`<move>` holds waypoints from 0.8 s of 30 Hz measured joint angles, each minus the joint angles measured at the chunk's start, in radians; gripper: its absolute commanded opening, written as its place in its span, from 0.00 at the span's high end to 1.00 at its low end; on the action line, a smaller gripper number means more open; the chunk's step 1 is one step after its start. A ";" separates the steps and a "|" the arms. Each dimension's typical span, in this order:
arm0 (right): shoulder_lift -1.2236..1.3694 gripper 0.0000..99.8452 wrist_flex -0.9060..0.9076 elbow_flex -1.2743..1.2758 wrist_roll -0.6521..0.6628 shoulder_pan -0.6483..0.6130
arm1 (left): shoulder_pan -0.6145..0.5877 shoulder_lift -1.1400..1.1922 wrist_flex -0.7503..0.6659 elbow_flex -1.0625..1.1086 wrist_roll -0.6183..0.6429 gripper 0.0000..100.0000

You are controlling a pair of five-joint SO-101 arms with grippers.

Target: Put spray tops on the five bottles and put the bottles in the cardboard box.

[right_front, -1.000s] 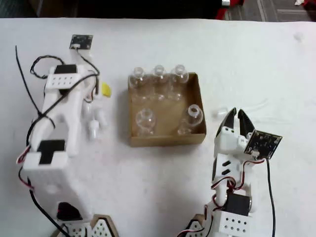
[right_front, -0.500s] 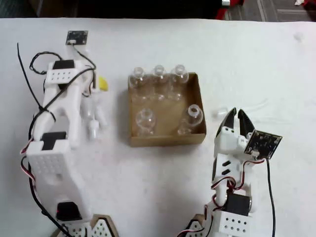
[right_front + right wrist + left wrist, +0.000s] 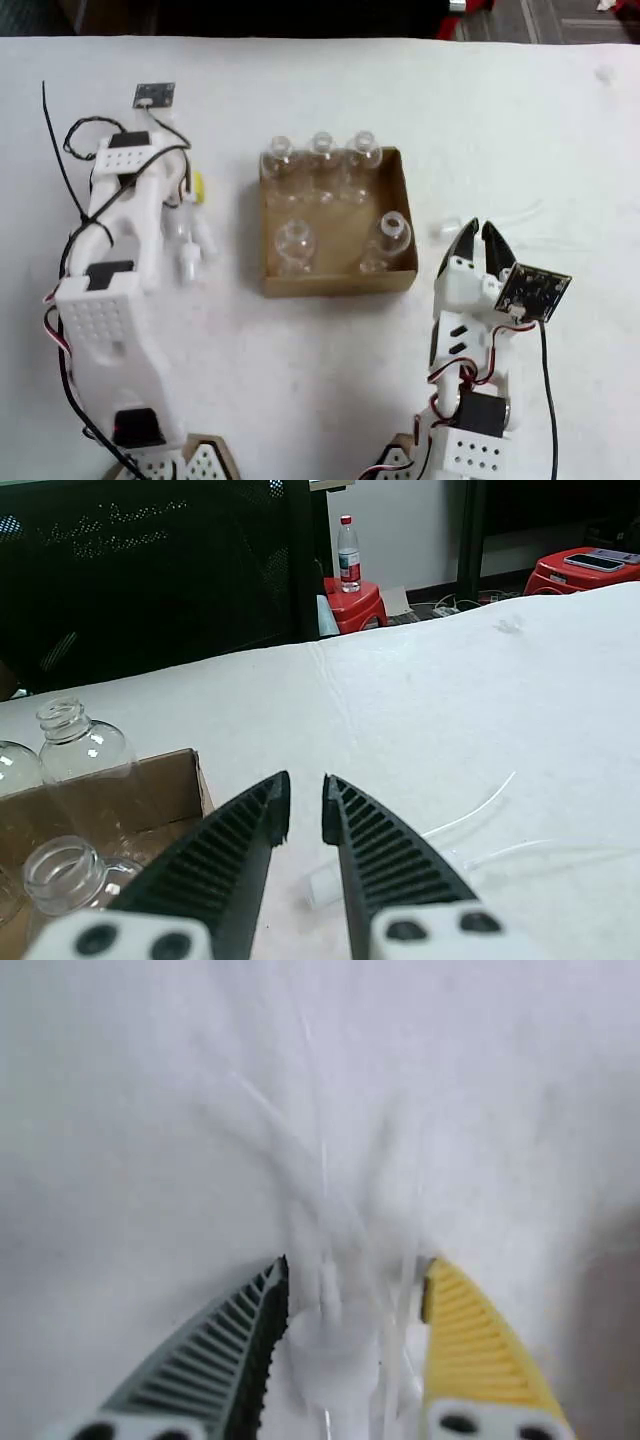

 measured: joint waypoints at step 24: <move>0.000 0.96 0.000 0.000 0.000 0.000 | -0.212 0.000 0.649 -0.267 0.686 0.98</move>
